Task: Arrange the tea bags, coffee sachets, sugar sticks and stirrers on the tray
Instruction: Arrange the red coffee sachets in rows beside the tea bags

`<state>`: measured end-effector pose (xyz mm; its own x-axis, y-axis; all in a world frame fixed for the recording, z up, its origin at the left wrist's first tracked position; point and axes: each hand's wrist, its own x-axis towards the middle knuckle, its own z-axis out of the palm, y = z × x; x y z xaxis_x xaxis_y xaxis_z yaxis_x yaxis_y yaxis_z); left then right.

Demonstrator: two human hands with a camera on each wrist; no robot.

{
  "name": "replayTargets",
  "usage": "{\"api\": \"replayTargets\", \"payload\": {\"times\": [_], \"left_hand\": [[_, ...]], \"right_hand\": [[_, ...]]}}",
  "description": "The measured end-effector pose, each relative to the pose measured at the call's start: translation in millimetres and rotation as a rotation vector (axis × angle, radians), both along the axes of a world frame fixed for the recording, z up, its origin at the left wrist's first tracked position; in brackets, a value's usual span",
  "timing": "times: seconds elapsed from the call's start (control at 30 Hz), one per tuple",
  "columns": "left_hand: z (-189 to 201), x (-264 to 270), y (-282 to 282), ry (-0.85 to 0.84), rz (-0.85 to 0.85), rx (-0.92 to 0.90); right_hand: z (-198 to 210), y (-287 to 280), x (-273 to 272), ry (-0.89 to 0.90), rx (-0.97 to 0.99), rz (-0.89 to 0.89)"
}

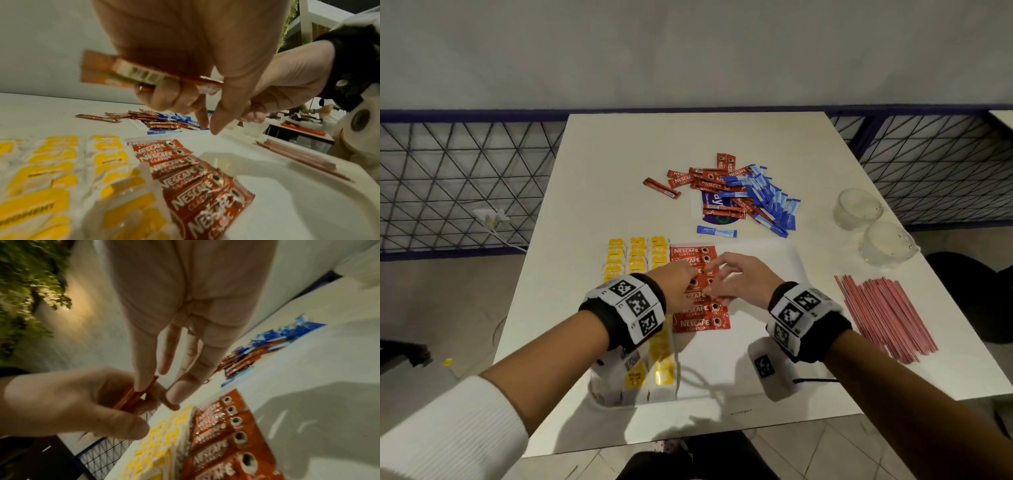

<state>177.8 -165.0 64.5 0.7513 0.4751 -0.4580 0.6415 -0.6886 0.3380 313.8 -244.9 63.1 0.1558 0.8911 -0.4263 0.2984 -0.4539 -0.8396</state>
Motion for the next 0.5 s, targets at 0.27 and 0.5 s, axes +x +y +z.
{"api": "replayTargets", "payload": {"times": [0.27, 0.5], "left_hand": [[9, -27, 10, -0.233, 0.195, -0.25], [11, -54, 22, -0.568, 0.523, -0.606]], "right_hand": [[14, 5, -7, -0.034, 0.11, -0.067], [18, 1, 3, 0.168, 0.006, -0.131]]}}
